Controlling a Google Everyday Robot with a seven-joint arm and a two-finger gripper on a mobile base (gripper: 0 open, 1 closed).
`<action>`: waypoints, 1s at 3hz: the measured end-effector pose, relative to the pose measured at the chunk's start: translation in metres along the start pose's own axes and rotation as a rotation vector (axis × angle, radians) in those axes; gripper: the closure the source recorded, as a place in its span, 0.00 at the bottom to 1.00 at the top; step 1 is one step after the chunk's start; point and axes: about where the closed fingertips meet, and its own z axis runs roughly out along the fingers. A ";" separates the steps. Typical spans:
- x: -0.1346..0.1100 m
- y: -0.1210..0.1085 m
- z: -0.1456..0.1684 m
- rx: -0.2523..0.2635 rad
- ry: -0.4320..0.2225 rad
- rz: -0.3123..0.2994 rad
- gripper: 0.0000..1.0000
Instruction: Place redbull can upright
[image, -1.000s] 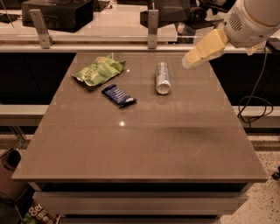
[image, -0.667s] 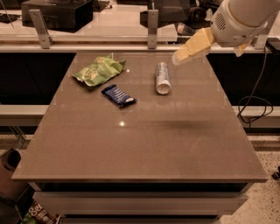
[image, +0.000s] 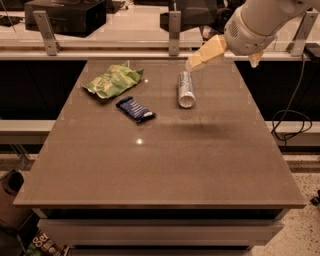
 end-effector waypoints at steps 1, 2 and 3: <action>-0.011 -0.003 0.007 -0.003 0.019 0.028 0.00; -0.030 -0.002 0.025 -0.010 0.047 0.061 0.00; -0.042 0.003 0.046 -0.018 0.078 0.084 0.00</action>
Offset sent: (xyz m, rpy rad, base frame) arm 0.0696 0.0182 -0.0117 0.0419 0.0991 -0.0759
